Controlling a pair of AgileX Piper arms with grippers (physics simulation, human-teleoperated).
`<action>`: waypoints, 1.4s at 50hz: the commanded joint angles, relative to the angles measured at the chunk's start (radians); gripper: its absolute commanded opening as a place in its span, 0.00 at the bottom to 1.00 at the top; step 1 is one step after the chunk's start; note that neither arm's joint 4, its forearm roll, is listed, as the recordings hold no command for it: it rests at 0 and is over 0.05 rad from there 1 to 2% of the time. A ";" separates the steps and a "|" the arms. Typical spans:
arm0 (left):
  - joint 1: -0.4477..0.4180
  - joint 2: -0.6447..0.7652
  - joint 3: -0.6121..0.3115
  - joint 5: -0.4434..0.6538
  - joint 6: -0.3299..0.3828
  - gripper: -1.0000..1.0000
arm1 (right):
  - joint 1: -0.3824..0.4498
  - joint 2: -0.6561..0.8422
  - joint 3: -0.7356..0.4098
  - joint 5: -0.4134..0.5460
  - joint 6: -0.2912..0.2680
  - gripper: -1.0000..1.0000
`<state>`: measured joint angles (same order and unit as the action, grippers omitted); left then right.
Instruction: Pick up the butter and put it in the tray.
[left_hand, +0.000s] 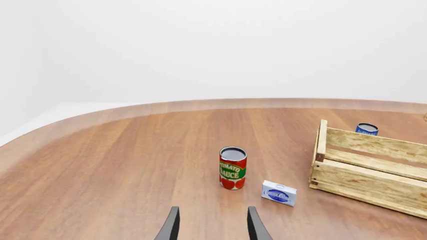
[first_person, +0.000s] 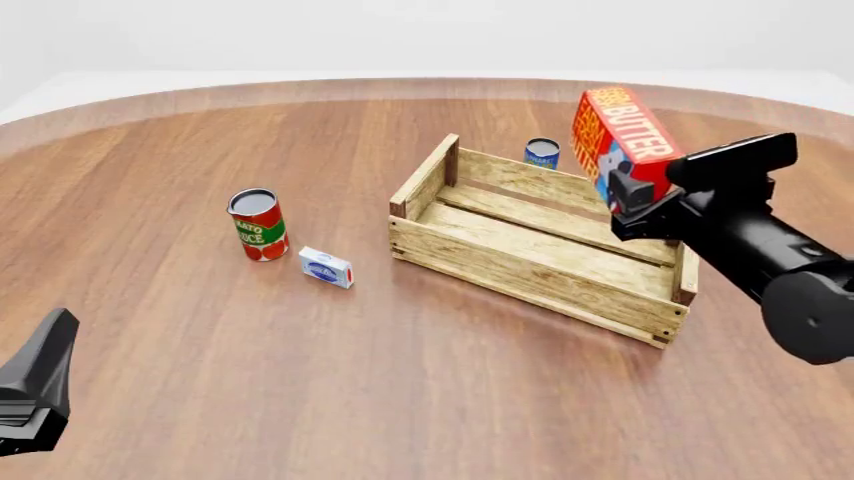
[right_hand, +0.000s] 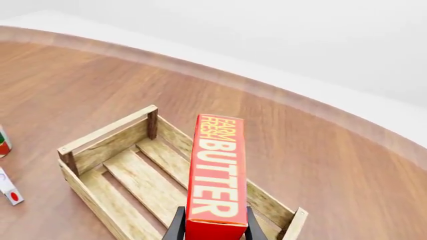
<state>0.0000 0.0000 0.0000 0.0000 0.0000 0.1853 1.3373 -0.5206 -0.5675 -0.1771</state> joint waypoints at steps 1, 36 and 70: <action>0.000 0.000 0.000 0.000 0.000 1.00 | 0.016 0.046 -0.037 -0.031 0.023 0.00; 0.000 0.000 0.000 0.000 0.000 1.00 | 0.059 0.185 -0.101 -0.068 0.047 0.00; 0.000 0.000 0.000 0.000 0.000 1.00 | 0.080 0.262 -0.119 -0.102 0.065 0.00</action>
<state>0.0000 0.0000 0.0000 0.0000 0.0000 0.2595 1.5918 -0.6181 -0.6565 -0.1341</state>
